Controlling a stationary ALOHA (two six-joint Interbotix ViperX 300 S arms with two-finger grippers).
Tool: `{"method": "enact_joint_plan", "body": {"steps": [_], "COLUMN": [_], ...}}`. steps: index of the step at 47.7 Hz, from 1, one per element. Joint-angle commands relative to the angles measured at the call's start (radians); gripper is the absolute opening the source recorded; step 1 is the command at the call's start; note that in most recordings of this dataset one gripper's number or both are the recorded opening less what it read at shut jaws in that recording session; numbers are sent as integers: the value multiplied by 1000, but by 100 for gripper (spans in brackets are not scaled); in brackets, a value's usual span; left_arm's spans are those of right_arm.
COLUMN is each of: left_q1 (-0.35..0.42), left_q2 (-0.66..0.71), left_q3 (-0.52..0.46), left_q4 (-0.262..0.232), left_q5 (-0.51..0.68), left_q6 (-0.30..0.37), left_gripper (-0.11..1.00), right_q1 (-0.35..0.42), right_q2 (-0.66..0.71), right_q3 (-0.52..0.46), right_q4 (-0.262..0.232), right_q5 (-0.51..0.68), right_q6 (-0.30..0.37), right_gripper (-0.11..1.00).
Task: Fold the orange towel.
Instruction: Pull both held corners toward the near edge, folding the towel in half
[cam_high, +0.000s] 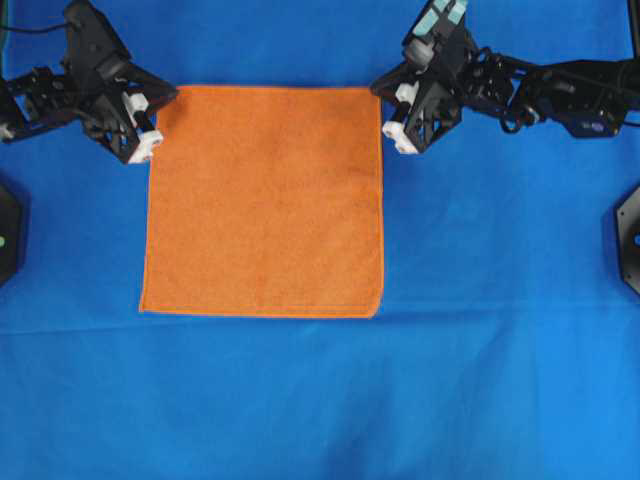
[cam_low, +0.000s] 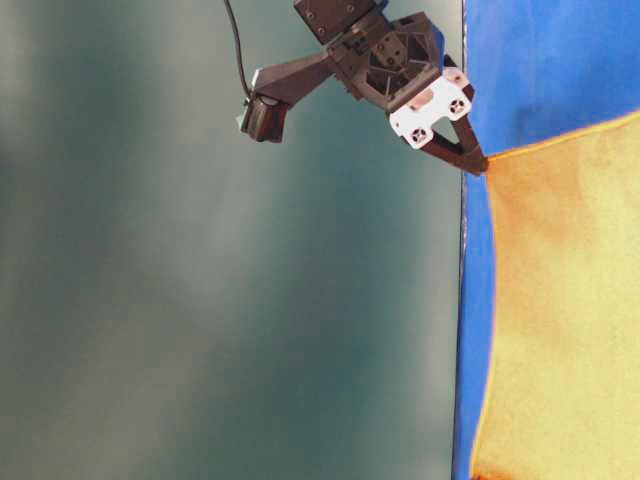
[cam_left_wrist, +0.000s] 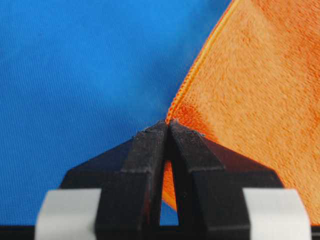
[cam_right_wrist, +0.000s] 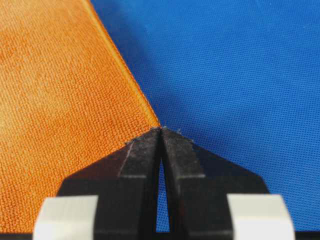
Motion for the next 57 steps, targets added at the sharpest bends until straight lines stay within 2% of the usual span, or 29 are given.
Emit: {"method": "enact_joint_plan", "body": {"steps": [1,9,16,25,34,41,57], "left_q1": [-11,-38,-100,-232,-399,-523,-761], "left_q2": [-34,-83,-144,-224,-282,-304,-273], "left_q3": [6,25,32,35,46,54,44], "left_q4": [2,2,2,2,2,2,2], "left_q5": [2,38,120,268,380,420,425], "left_q6": [-2,-2,0,-18,-61,-141,-394], "left_gripper": [1,1,1,1,1,1,1], "right_q1": [3,25,78,193,325,416,569], "right_q2": [-28,-32,-52,-103,-158,-184,-173], "right_q3": [-9,-5,5,28,46,48,43], "right_q4": [0,0,3,20,67,100,176], "right_q5": [-5,-5,-2,49,103,138,158], "right_q6": [-2,0,5,5,5,5,5], "right_gripper": [1,1,1,1,1,1,1]}}
